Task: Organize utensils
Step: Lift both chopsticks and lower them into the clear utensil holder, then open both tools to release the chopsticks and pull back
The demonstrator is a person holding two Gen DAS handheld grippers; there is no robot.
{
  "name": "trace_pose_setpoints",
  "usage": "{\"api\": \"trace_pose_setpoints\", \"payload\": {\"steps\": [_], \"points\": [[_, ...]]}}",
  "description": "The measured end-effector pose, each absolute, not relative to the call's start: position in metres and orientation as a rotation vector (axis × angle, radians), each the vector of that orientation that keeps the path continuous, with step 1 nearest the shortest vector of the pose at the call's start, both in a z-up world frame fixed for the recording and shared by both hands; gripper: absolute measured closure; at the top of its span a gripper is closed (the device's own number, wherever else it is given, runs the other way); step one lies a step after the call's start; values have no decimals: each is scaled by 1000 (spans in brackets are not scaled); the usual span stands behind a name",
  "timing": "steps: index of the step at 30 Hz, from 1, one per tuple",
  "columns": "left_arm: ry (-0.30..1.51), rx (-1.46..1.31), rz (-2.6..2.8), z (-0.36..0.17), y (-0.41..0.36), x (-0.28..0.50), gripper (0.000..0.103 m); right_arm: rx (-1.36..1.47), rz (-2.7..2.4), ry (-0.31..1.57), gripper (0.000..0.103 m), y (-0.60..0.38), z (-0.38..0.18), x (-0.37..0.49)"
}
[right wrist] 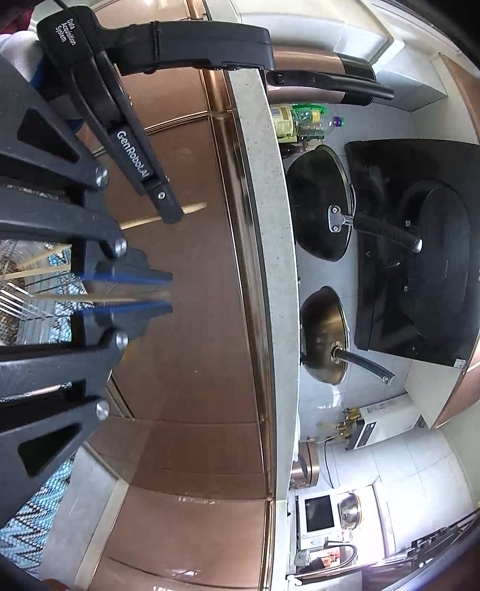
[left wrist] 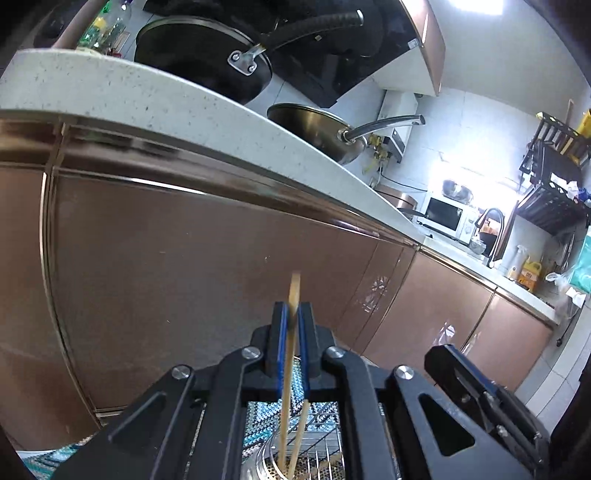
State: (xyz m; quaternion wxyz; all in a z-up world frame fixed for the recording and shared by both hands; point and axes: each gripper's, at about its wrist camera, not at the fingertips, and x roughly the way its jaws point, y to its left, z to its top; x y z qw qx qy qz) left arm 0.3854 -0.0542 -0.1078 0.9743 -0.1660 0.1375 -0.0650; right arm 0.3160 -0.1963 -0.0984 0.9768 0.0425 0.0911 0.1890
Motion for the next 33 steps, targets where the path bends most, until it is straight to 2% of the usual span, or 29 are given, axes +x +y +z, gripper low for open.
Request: {"api": "trace_pose_setpoints", "payload": {"steps": [3,8,10,13,22,33], "points": [[281,-333,-142,-100,-51,375,85,94,362,179,81,-202,-89,305],[263,-335,-133,-80,-38,337,79,93,334,161,81,-209,-63,275],[260,-342,-128,-73,-33,317,70,90,318,157,72,-212,-55,260],[275,-349,-112,-68,-24,281,65,93,300,178,67,-217,-48,237],[348,-332,-106,-71,-6,197,61,74,262,281,67,-218,-51,170],[395,-331,-141,-71,13,145,61,34,237,330,67,-216,-49,110]]}}
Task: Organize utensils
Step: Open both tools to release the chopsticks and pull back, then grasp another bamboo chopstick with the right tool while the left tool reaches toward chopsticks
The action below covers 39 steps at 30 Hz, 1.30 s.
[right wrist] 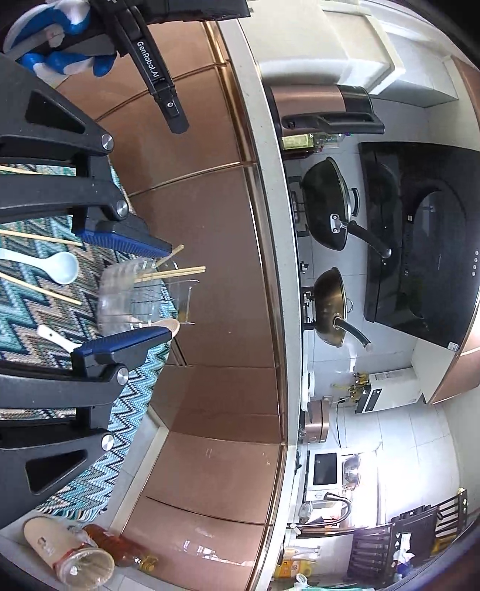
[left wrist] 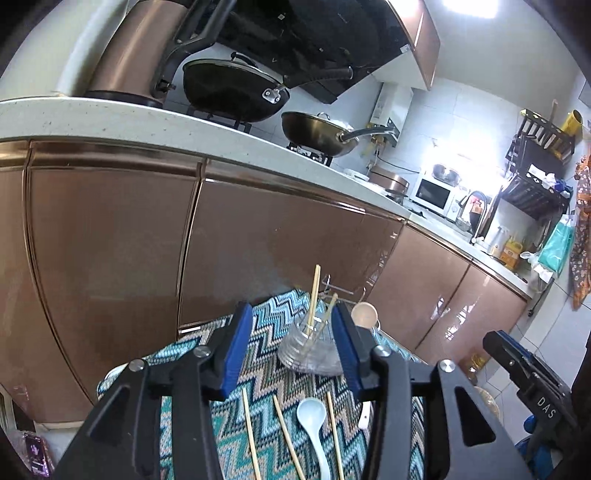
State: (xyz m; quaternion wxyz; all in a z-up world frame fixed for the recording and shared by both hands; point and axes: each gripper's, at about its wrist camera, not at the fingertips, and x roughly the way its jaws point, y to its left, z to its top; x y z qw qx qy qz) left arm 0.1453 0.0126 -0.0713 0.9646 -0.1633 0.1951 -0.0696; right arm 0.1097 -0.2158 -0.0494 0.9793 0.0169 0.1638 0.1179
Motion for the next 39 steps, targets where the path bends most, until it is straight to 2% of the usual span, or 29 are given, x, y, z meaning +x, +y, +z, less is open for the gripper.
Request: {"api": "trace_pose_setpoints", "payload": {"steps": [16,24,30,39], "points": [[382,-322,-142,-54,27,88,61,-1,231,314,66,-212,-33,53],[384,-331,-132,-55,33,84,60,1,219,316,67,-216,-34,46],[459,-354,-138,-73,39,102,60,9,217,354,67,-219,-45,56],[663,-406,-138,-117,60,150,60,29,237,484,67,-227,-77,89]]}}
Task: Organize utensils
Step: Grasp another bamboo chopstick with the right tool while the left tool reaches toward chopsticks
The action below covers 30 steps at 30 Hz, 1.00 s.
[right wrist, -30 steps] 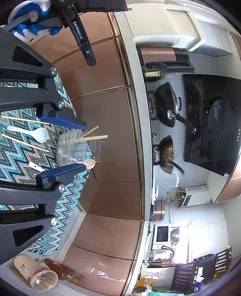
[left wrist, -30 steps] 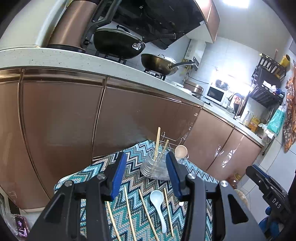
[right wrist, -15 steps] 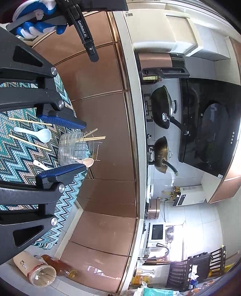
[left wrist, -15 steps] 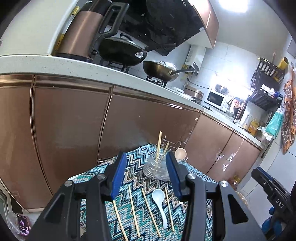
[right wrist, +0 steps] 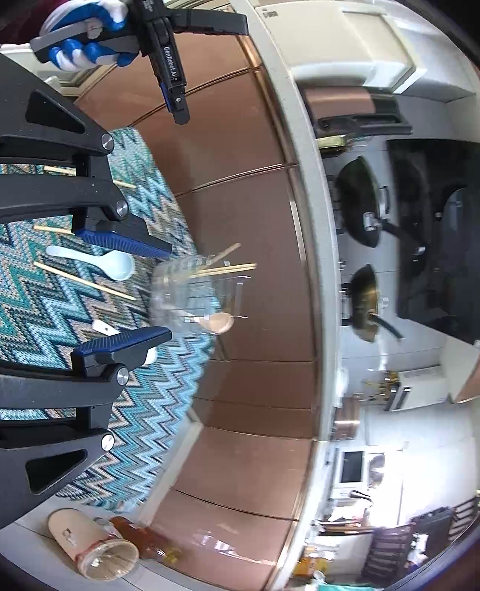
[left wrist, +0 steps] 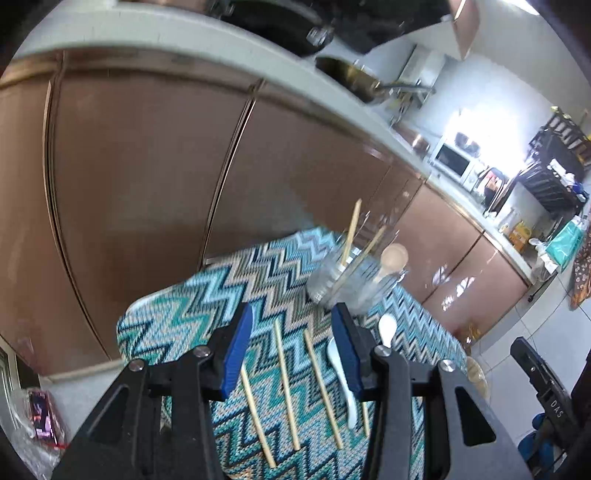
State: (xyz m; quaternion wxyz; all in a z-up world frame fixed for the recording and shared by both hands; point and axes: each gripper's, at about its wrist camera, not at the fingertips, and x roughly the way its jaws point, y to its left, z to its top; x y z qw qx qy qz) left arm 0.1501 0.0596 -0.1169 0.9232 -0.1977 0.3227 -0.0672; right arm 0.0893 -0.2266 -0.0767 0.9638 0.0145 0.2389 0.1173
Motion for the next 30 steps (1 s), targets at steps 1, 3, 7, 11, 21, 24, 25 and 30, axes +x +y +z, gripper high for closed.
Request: {"api": "trace_pose_setpoints", "payload": {"steps": [1,3,7,11,21,24,25,30], "points": [[685,-410,-140,-122,61,155,60,33,245,510,67,-227,-83,95],[743,-427,-160,-135,61,166,60,40,263,561,67,-227,-97,107],[870,-442,-223,-162,53,189,60,56,302,646,67,-226,-118,127],[975,-411,-244,-185,37,211,61,60,332,732,67,-222,-137,151],[1198,-374,-232,-233,16,275,65,50,396,992,78,-209,-195,229],[1245,-353,-224,-241,11,289,68,70,398,1047,82,-207,-209,253],[1260,-348,-221,-244,10,294,69,76,399,1064,84,-206,-213,260],[1311,-335,-216,-254,5,312,73,82,400,1115,86,-201,-229,288]]}}
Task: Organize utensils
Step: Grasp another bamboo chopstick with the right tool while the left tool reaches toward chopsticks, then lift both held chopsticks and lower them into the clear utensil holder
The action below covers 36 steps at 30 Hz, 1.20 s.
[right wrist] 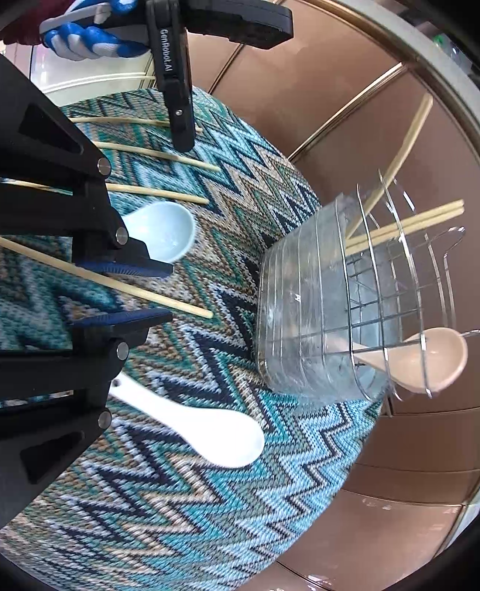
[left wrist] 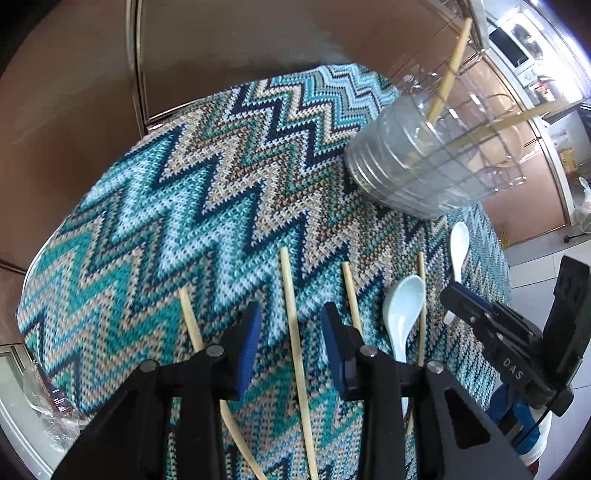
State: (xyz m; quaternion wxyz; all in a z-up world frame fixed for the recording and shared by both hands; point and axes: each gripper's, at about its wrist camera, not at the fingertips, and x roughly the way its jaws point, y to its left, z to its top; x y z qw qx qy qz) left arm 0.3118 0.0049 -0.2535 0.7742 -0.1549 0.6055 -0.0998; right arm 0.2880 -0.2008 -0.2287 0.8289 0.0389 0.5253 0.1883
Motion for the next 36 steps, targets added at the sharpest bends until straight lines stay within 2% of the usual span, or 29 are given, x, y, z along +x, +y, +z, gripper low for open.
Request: {"api": "trace_pose_setpoints", "payload": {"steps": [9,19,26,36], "points": [[1370,-287,-191,-265,-3,329,82,52,379,1202,91,-193,-256,312],[1365,-240,-152,-268,-22,334,96,98,391,1194,97,-195,-256,315],[1251,-295,-181,-250,-14,314,98,122,415,1133,97,-204,-227,294],[1014,-348,-231,-192,8,260,98,94,434,966,97,-204,-170,237]]}}
